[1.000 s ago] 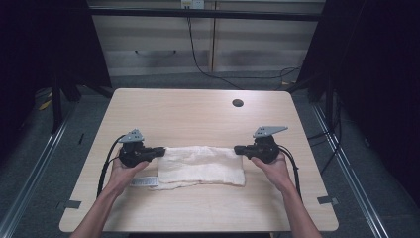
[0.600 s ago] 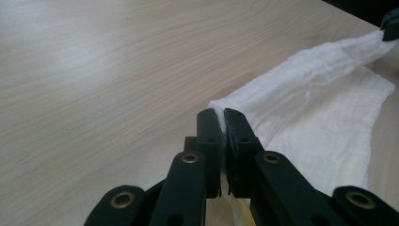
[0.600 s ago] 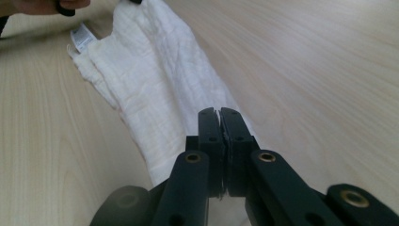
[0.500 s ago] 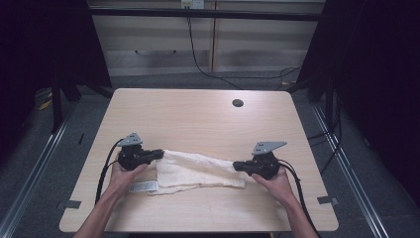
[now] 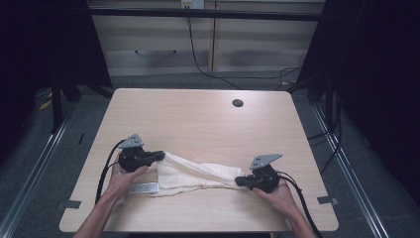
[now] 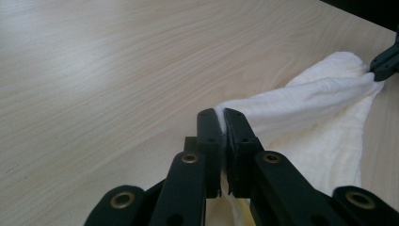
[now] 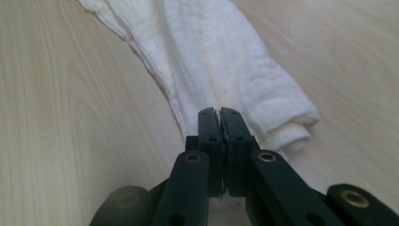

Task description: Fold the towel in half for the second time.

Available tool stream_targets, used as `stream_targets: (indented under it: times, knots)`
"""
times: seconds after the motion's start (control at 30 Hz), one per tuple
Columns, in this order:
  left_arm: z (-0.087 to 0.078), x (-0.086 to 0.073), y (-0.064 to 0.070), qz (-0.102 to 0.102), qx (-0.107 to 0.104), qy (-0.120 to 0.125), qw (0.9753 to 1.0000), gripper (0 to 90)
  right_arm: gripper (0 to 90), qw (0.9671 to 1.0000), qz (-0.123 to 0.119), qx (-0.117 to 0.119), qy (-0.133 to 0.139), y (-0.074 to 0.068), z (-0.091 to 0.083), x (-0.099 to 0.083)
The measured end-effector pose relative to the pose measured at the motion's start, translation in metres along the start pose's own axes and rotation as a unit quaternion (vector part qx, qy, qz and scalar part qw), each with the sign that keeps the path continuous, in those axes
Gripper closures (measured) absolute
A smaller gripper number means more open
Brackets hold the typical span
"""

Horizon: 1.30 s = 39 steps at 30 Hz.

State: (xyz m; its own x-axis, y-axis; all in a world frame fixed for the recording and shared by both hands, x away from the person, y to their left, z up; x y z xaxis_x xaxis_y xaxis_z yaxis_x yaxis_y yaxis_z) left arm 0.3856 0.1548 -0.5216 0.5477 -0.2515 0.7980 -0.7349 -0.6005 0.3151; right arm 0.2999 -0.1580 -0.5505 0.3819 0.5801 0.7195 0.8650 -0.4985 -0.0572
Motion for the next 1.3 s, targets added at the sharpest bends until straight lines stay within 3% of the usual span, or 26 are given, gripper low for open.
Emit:
stream_targets:
  times: [0.13,0.3,0.33,0.4,0.57,0.73,1.0,1.07,1.23,1.3]
  knots:
    - [-0.01,0.0,0.008,0.017,-0.001,0.003,0.9999,86.0,88.5,0.9999,0.01,-0.001,0.003,0.001,0.002,-0.003]
    - [-0.025,-0.004,0.024,0.04,-0.01,0.009,0.9991,85.9,88.6,0.9997,0.008,-0.02,-0.006,-0.001,0.004,-0.002]
    - [-0.025,-0.004,0.024,0.04,-0.01,0.009,0.9991,85.9,88.6,0.9997,0.008,-0.02,-0.006,-0.001,0.004,-0.002]
    - [-0.033,-0.009,0.034,0.059,-0.011,0.006,0.9982,85.8,88.6,0.9997,0.011,-0.02,-0.004,-0.001,0.004,-0.003]
    - [-0.042,-0.016,0.051,0.075,-0.028,0.006,0.9968,85.7,88.7,0.9997,0.018,-0.017,0.0,-0.001,0.004,-0.003]
    - [-0.045,-0.03,0.066,0.089,-0.046,-0.016,0.9948,85.7,88.7,0.9996,0.02,-0.019,-0.002,-0.001,0.004,-0.003]
    - [-0.042,-0.053,0.072,0.088,-0.055,-0.051,0.9933,85.5,88.7,0.9996,0.023,-0.019,0.0,-0.001,0.004,-0.003]
    - [-0.04,-0.065,0.08,0.098,-0.067,-0.071,0.9903,85.3,88.7,0.9995,0.024,-0.02,-0.002,-0.001,0.004,-0.003]
    - [-0.033,-0.083,0.08,0.098,-0.062,-0.097,0.9886,85.1,88.7,0.9995,0.017,-0.024,-0.006,0.0,0.004,-0.003]
    - [-0.03,-0.084,0.08,0.096,-0.056,-0.094,0.9893,85.1,88.7,0.9995,0.018,-0.026,-0.008,0.001,0.002,-0.004]
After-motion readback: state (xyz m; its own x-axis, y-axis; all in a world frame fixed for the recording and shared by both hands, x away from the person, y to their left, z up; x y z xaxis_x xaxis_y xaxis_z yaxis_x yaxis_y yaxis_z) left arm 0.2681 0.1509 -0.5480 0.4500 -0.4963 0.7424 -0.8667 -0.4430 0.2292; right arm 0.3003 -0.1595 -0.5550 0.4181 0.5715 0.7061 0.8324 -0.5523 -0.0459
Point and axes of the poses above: each handheld gripper's, and its own axes: z roughly forward along the jaws, x roughly out of its top, y roughly to its right, the point moved 8 cm from there along z, roughly forward along the jaws, and after that the axes turned 9 degrees about -z, right-handed, at the moved point
